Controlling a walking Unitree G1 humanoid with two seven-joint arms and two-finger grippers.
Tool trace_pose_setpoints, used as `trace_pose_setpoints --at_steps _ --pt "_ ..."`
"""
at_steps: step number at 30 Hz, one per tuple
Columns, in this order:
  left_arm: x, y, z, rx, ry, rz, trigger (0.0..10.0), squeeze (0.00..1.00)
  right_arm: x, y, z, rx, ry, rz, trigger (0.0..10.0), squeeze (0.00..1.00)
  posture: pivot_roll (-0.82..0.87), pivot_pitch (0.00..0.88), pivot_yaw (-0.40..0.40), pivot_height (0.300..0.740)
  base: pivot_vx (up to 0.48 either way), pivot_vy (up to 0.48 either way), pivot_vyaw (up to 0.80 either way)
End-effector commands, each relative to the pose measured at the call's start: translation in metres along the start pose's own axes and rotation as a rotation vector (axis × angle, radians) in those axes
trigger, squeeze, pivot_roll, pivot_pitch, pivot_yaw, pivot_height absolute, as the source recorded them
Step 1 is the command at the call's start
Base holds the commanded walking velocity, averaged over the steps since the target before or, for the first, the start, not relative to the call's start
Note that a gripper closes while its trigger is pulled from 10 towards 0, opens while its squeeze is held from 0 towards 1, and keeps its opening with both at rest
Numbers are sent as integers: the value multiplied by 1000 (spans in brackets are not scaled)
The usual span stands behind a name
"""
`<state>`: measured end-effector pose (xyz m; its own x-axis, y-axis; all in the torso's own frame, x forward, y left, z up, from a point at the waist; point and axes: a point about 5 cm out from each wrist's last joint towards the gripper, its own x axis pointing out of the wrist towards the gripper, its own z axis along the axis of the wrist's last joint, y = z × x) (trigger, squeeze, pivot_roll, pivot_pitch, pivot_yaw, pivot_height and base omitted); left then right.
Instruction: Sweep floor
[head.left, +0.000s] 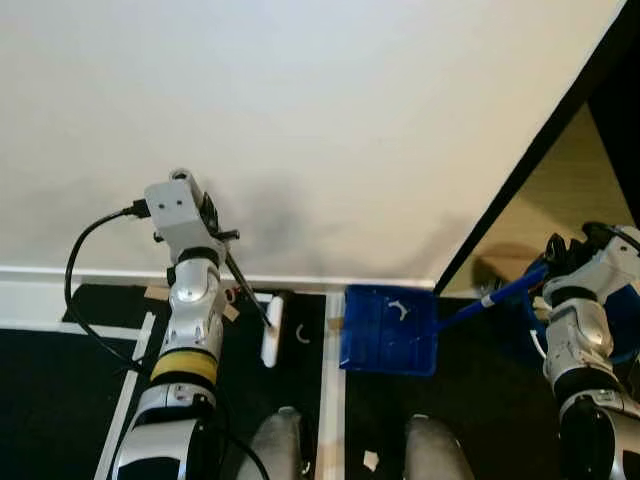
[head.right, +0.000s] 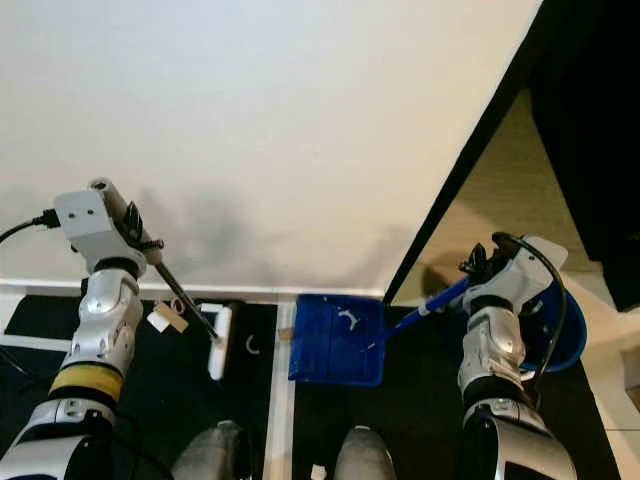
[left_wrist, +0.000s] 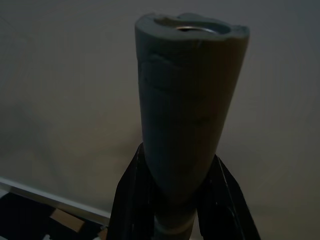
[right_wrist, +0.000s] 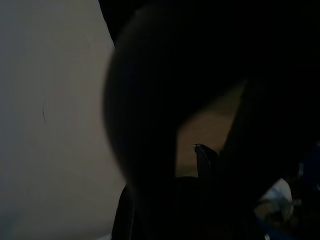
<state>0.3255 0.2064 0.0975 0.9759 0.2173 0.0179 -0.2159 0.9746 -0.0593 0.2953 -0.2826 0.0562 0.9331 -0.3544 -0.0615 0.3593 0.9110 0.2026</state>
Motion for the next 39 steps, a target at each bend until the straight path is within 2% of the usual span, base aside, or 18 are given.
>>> trace_pose_setpoints --at_steps 1,25,28,31,33,34,37,39 --pt "-3 0 -1 6 1 -8 10000 0 -2 -1 2 3 -31 -2 10000 0 28 39 45 740 -480 0 0" --pt "-3 4 -3 3 35 -5 10000 0 -3 -2 1 1 -27 -5 10000 0 29 42 45 740 -471 0 0" --pt "-3 3 -7 22 68 -14 10000 0 -3 -2 -2 -4 -4 -2 10000 0 29 40 44 740 0 0 0" --pt "-6 3 -24 58 157 -33 10000 0 -8 2 -17 -28 81 5 10000 0 29 35 42 740 0 0 0" --pt "-9 5 -30 75 171 -31 10000 0 -11 5 -21 -30 93 11 10000 0 28 34 44 740 0 0 0" --pt "-10 6 -31 74 169 -30 10000 0 -11 6 -22 -29 92 12 10000 0 28 34 44 740 0 0 0" --pt "-12 12 -34 -4 180 23 10000 0 -10 12 -20 -19 72 46 10000 0 25 29 43 740 0 0 0" --pt "-12 14 -35 -16 185 35 10000 0 -10 13 -20 -20 68 54 10000 0 25 29 43 740 0 0 0"
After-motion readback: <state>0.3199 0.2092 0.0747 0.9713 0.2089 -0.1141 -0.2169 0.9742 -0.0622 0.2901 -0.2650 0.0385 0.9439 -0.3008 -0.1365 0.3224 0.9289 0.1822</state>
